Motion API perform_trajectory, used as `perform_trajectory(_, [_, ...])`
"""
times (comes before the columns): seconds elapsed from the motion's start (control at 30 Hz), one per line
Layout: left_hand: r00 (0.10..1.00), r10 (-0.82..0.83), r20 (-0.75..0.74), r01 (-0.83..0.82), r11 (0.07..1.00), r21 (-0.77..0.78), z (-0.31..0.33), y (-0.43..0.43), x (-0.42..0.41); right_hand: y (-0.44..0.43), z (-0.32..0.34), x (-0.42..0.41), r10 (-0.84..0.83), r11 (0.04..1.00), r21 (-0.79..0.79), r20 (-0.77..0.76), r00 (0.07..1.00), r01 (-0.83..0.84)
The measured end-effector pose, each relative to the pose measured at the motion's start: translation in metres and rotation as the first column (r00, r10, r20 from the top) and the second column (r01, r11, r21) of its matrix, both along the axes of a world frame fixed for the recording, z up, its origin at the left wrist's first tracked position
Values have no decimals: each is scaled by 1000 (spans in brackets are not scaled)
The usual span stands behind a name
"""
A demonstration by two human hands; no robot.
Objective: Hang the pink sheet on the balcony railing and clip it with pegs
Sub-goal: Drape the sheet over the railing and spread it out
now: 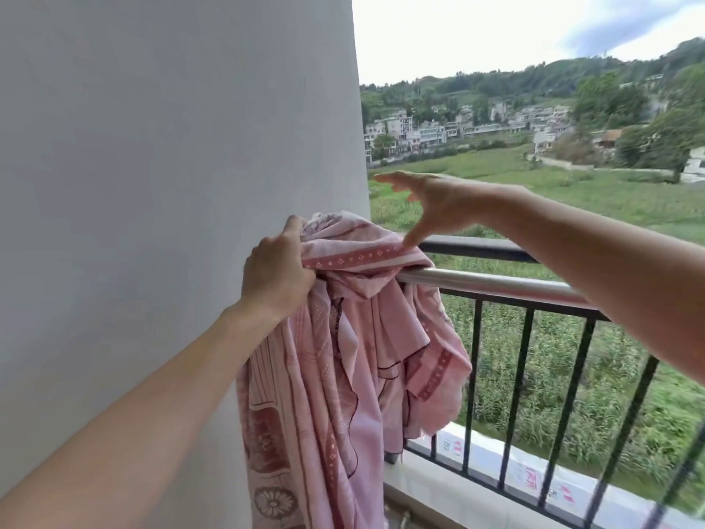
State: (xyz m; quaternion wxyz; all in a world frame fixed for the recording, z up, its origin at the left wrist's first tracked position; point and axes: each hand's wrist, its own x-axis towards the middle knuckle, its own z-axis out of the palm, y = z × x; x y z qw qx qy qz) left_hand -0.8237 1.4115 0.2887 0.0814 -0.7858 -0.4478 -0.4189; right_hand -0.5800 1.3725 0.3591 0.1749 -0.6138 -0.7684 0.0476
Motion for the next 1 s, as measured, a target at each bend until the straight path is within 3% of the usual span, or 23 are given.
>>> perform_trajectory(0.07, [991, -95, 96, 101, 993, -56, -13, -4, -1, 4, -15, -25, 62, 998, -24, 96, 993, -60])
perform_trajectory(0.13, [950, -232, 210, 269, 948, -170, -28, -10, -6, 13, -40, -34, 37, 991, 117, 176, 984, -58])
perform_trajectory(0.17, [915, -288, 284, 357, 905, -230, -35, -14, -10, 16, -48, -33, 12, 973, 227, 138, 990, -44])
perform_trajectory(0.23, [842, -296, 451, 438, 863, -251, -54, -21, -17, 17, -48, -25, -40, 909, 412, -60, 997, 61])
perform_trajectory(0.3, [833, -147, 533, 349, 887, -302, -79, -19, -19, 15, -32, -9, -61, 858, 469, -314, 948, 210])
perform_trajectory(0.33, [840, -53, 540, 310, 863, -399, -90, -18, -16, 14, -20, -1, -60, 844, 459, -433, 899, 277])
perform_trajectory(0.4, [825, 27, 564, 390, 695, -604, -108, -18, -1, 11, 2, 16, -40, 825, 436, -591, 806, 361])
perform_trajectory(0.47, [774, -6, 634, 544, 519, -659, -118, -23, 26, 9, 20, 29, -6, 789, 474, -628, 778, 390])
perform_trajectory(0.5, [787, -19, 616, 524, 546, -654, -117, -26, 35, 9, 26, 35, 0, 772, 499, -620, 785, 394])
perform_trajectory(0.57, [827, -52, 559, 424, 710, -562, -107, -23, 44, 6, 33, 54, -23, 737, 530, -600, 800, 419])
perform_trajectory(0.7, [861, -171, 478, 265, 955, -137, -40, -19, 44, 4, 38, 112, -247, 595, 563, -551, 797, 574])
perform_trajectory(0.77, [907, -141, 397, 152, 988, 6, -1, -19, 55, 6, 32, 136, -396, 614, 537, -426, 814, 579])
perform_trajectory(0.83, [964, -59, 258, 58, 998, 12, 16, -13, 74, 10, 10, 152, -507, 725, 397, -246, 826, 563])
perform_trajectory(0.9, [998, 57, 26, -55, 996, -69, 11, -2, 90, 11, -22, 164, -554, 823, 136, -26, 832, 552])
perform_trajectory(1.0, [978, 113, -175, -137, 982, -129, -12, 4, 103, -2, -50, 158, -458, 795, -320, 239, 856, 515])
